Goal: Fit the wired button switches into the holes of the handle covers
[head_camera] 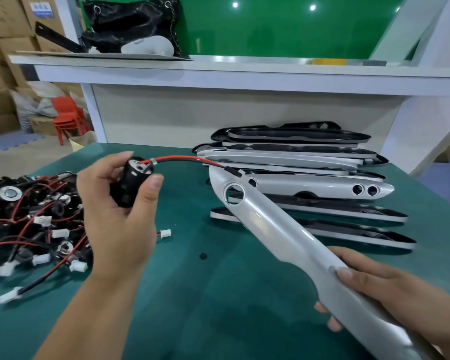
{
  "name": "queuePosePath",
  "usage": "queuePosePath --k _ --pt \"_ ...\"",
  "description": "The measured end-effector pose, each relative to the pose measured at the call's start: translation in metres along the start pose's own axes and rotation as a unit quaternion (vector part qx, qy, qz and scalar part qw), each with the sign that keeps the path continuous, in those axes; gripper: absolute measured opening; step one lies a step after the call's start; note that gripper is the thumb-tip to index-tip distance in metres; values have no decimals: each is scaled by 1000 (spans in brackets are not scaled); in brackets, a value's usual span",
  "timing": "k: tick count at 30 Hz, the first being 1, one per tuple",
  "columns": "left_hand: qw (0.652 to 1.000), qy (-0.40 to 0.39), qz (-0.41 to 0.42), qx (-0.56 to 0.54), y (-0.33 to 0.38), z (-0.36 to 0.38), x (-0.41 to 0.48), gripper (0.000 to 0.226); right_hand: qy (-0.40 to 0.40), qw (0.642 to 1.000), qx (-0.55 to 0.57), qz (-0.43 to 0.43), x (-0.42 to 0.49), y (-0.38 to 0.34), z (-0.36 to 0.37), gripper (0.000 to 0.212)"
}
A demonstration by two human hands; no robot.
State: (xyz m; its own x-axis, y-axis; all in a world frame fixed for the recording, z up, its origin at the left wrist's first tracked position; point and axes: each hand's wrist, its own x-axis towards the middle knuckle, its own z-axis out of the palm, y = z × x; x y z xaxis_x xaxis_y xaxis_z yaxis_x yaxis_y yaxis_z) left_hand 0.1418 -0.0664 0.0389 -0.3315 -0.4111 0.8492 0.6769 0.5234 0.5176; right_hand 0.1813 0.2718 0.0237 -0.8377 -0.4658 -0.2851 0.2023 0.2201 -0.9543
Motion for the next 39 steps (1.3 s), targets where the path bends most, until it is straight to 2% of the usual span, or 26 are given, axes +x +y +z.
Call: queuePosePath --k 3,8,11,14,16,19,21,24,26,29,30,32,34,36,37,38,39 --pt "1000 8 2 -16 -1 -1 1 37 21 1000 7 0 0 -1 1 28" --pt "999 -34 0 23 0 4 -5 35 2 1000 14 -4 -1 0 0 27" --pt "992 -94 30 80 1 7 -8 30 -46 999 0 -14 -2 1 -2 42" --pt "971 -207 25 117 9 13 -18 43 -105 992 -61 -17 2 2 -1 55" --pt "960 -265 3 85 16 19 -27 41 -109 986 -122 -18 7 5 1 62" --pt "950 -304 -46 60 19 23 -33 22 -87 980 -174 -33 9 7 2 69" --pt "943 -315 -82 75 18 22 -33 22 -73 980 -182 -44 8 8 0 71" --pt "939 -321 -68 101 16 22 -30 21 -67 977 -195 -55 7 7 -1 71" --pt "943 -310 -80 91 18 23 -28 34 -74 975 -202 -52 6 6 1 71" --pt "954 -267 -112 83 21 26 -28 38 -85 973 -210 -51 6 4 4 72" --pt "958 -245 -120 84 23 26 -28 45 -90 974 -202 -50 6 4 5 72" --pt "965 -196 -161 67 22 26 -25 75 -104 977 -180 -41 5 4 4 75" --pt "942 -204 -263 -35 20 24 -22 101 -119 980 -158 -31 4 5 2 79" --pt "871 -237 -370 -221 21 25 -24 108 -129 980 -149 -17 2 5 2 80" --pt "835 -243 -407 -279 22 26 -27 102 -124 981 -151 -9 1 3 3 79" --pt "818 -242 -426 -300 22 27 -30 91 -110 979 -172 -11 1 1 5 76" --pt "816 -233 -435 -300 22 29 -35 75 -83 972 -217 -28 1 -1 6 74"
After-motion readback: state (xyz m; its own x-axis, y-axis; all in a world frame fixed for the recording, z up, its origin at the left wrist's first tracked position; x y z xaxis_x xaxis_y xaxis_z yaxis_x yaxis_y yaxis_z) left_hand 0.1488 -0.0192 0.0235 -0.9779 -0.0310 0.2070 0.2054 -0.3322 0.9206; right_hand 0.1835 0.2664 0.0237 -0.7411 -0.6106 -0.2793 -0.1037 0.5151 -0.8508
